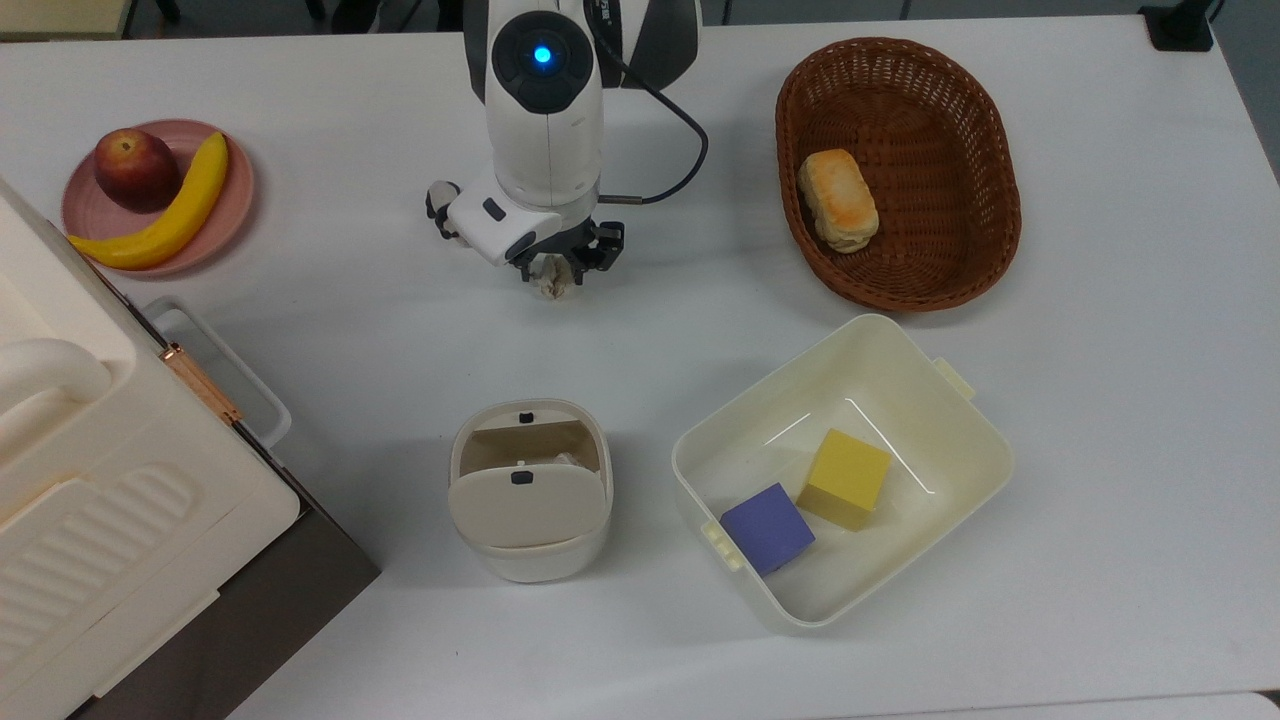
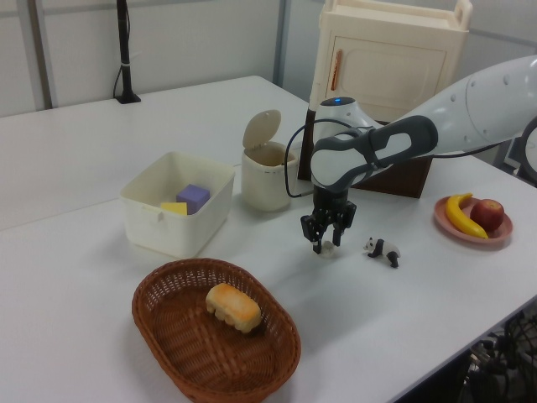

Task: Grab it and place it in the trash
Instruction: 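Close the gripper on the white paper scrap and lift it, then carry the paper scrap over the white trash bin opening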

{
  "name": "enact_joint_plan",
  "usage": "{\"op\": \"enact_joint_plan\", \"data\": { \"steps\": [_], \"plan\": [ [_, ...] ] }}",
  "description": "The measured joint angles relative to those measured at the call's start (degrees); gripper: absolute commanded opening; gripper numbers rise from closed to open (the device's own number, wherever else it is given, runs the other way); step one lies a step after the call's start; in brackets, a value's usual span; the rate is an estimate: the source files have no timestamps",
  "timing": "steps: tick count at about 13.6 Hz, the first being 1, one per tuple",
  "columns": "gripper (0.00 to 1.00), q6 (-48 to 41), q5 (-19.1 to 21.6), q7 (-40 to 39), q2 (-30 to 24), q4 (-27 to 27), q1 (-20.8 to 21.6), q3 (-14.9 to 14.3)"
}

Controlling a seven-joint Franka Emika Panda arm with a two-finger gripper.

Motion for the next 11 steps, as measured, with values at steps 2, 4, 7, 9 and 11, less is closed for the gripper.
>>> {"op": "enact_joint_plan", "data": {
  "steps": [2, 4, 7, 9, 11],
  "plan": [
    [0.00, 0.05, -0.16, 0.00, 0.10, 0.04, 0.01, 0.00],
    [0.00, 0.05, -0.18, -0.01, 0.11, 0.33, 0.03, 0.03],
    [0.00, 0.06, -0.19, -0.01, 0.17, 0.76, 0.03, 0.03],
    [0.00, 0.13, -0.19, 0.01, 0.16, 3.39, 0.01, 0.02],
    [0.00, -0.08, -0.19, 0.01, 0.02, 7.68, -0.03, -0.03]
  ]
}}
